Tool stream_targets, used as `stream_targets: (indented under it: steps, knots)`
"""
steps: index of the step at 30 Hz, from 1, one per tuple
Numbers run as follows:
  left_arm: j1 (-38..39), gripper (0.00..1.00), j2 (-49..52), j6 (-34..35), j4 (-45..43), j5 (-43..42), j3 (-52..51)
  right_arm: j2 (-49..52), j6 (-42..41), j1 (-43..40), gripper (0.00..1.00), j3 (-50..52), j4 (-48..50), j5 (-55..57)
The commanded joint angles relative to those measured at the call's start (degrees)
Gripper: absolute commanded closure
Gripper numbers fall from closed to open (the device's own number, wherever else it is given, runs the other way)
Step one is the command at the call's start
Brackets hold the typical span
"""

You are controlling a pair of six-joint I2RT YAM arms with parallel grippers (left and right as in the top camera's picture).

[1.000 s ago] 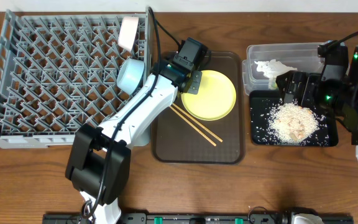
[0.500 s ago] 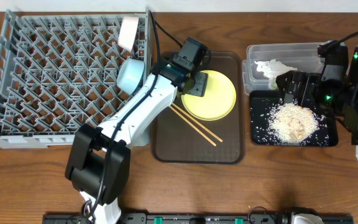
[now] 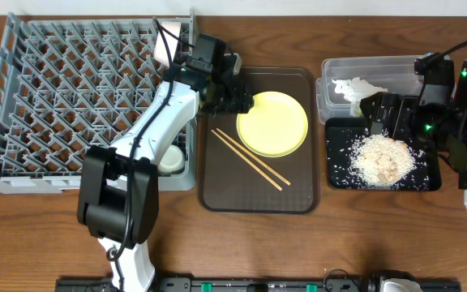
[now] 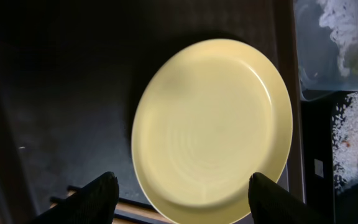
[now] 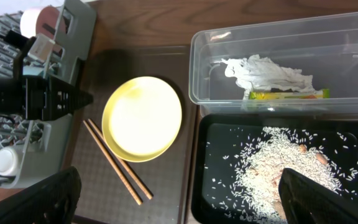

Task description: Sort waste into correct bins and load items into the dishwasher

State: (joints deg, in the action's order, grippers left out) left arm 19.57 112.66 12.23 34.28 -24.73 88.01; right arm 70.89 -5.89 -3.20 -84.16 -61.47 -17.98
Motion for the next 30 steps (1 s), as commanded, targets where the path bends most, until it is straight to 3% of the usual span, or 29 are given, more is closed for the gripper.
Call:
stream_targets:
  steps: [1,9,21,30]
  knots:
    - [0.5,0.32,2.6,0.3,-0.5,-3.3,0.7,0.3,-0.5,-0.2,0.01,-0.1,0.1,0.2]
    - [0.7,0.32,8.8,0.5,-1.2,-3.1,0.7,0.3,-0.5,-0.2,0.01,-0.1,0.1,0.2]
    - [0.8,0.32,10.1,0.5,-2.5,-3.1,0.7,0.3,-0.5,-0.2,0.01,-0.1,0.1,0.2]
    - [1.1,0.34,13.7,5.7,-3.5,-5.6,0.7,0.3,-0.5,-0.2,0.01,-0.1,0.1,0.2]
